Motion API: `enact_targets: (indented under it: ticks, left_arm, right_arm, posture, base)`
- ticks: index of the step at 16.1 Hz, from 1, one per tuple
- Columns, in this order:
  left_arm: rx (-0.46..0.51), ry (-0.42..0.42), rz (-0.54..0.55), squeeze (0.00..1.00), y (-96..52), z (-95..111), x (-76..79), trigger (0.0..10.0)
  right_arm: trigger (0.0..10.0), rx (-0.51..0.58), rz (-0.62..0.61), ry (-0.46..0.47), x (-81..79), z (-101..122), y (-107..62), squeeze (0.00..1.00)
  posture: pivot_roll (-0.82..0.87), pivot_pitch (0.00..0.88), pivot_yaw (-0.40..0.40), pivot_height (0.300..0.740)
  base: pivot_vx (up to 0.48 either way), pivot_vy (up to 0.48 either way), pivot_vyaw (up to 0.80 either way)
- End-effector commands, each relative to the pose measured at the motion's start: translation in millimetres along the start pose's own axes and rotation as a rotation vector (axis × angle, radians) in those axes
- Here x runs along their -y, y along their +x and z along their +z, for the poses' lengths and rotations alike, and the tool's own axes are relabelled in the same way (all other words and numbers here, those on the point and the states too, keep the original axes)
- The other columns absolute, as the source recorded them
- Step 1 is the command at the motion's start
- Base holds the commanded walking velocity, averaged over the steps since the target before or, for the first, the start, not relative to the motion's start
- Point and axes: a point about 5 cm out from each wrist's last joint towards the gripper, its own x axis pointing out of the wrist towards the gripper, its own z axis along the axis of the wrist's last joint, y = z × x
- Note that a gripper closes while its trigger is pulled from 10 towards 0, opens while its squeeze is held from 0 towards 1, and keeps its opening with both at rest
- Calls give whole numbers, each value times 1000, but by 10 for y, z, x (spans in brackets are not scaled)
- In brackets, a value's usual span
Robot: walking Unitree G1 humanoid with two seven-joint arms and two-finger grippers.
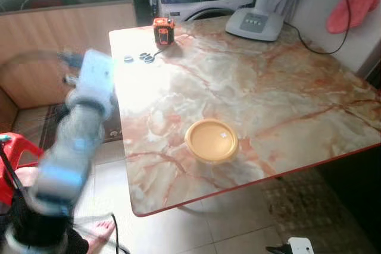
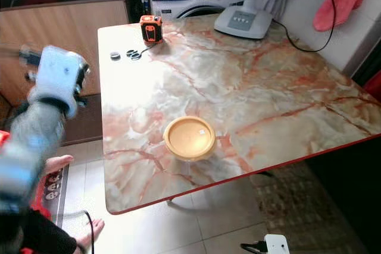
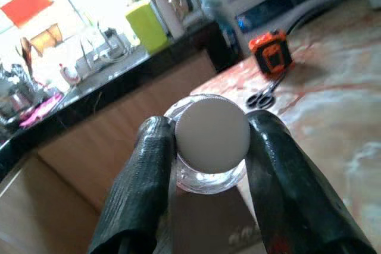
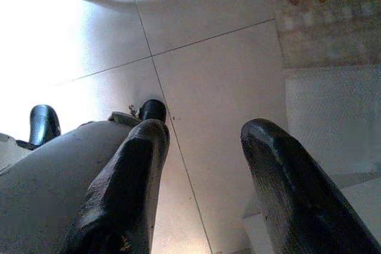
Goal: Restocking fridge
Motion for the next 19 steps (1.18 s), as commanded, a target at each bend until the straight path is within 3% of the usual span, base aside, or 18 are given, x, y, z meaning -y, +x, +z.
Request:
enact_targets:
  ticks: [1, 2, 3, 6, 10, 13, 17, 19]
  left_arm:
    - [82, 30, 36, 0, -15, 80, -26, 10000]
    - [146, 81, 33, 0, -114, 10, 47, 10000]
    - [160, 62, 50, 0, -174, -66, 76, 10000]
    - [229, 169, 28, 0, -431, -330, 185, 10000]
    - [200, 132, 22, 0, -709, -637, 253, 10000]
    - [249, 92, 6, 0, -776, -597, 331, 10000]
    - [308, 45, -12, 0, -722, -478, 390, 10000]
    - [284, -6, -9, 0, -699, -485, 404, 10000]
  right_arm:
    - [10000, -1, -10, 12, 30, -17, -11, 0]
    - [10000, 3, -9, 13, 34, -16, -13, 0]
    - [10000, 8, -8, 14, 36, -15, -15, 0]
    - [10000, 18, -12, 19, 49, -16, -21, 0]
    - [10000, 24, -12, 17, 71, -21, -31, 0]
    - [10000, 32, -16, 12, 100, -21, -42, 0]
    - [10000, 55, -12, 23, 120, -4, -52, 0]
    - [10000, 56, -12, 21, 130, -1, -55, 0]
  posture:
    - [130, 25, -68, 740]
    - [119, 23, -76, 740]
    - [118, 20, -77, 740]
    - [111, 14, -87, 740]
    - [103, 0, -101, 740]
    - [108, 0, -115, 740]
    - [108, 0, -116, 740]
    - [104, 1, -120, 740]
  base:
    - [0, 0, 0]
    - [0, 0, 0]
    - [0, 0, 0]
    - [0, 0, 0]
    - [0, 0, 0]
    - [0, 0, 0]
    - [0, 0, 0]
    - [0, 0, 0]
